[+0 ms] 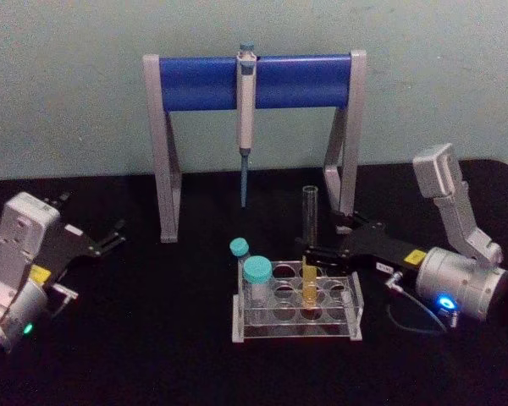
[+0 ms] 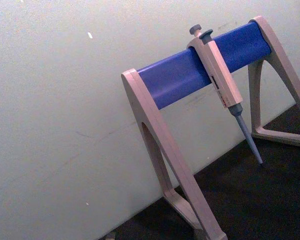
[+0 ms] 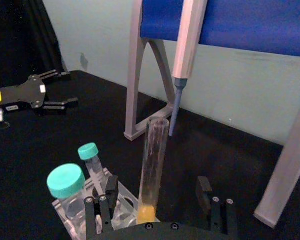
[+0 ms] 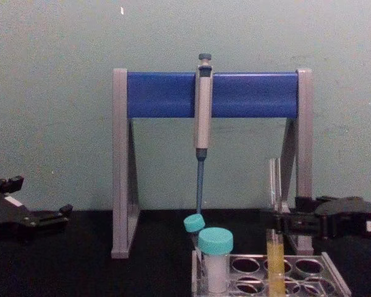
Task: Pick up the test tube from the test tube rack, shake it, then place it back into the test tube rack.
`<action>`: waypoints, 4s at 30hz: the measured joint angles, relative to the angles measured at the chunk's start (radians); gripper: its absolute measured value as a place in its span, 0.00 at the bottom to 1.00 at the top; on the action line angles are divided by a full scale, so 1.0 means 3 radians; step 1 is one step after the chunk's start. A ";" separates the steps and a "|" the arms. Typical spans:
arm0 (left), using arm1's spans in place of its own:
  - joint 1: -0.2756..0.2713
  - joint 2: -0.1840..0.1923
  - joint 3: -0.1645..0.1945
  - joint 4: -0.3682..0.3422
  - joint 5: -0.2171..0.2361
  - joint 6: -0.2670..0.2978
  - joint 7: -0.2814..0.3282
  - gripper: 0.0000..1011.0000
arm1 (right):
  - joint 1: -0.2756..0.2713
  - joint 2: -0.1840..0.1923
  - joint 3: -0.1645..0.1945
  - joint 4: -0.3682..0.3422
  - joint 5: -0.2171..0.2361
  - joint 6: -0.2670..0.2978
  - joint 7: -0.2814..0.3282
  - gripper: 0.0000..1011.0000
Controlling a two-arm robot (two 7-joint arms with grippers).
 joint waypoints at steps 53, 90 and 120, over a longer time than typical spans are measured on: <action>0.0000 0.0000 0.0000 0.0000 0.0000 0.0000 0.0000 1.00 | 0.0220 -0.0140 -0.0121 0.0279 0.0005 -0.0046 0.0097 0.23; 0.0000 0.0000 0.0000 0.0000 0.0000 0.0000 0.0000 1.00 | 0.0175 -0.0088 -0.0115 0.0182 -0.0049 -0.0293 0.0152 0.23; 0.0000 0.0000 0.0000 0.0000 0.0000 0.0000 0.0000 1.00 | 0.0384 -0.0037 -0.0014 -0.0153 -0.0118 -0.0457 0.0201 0.23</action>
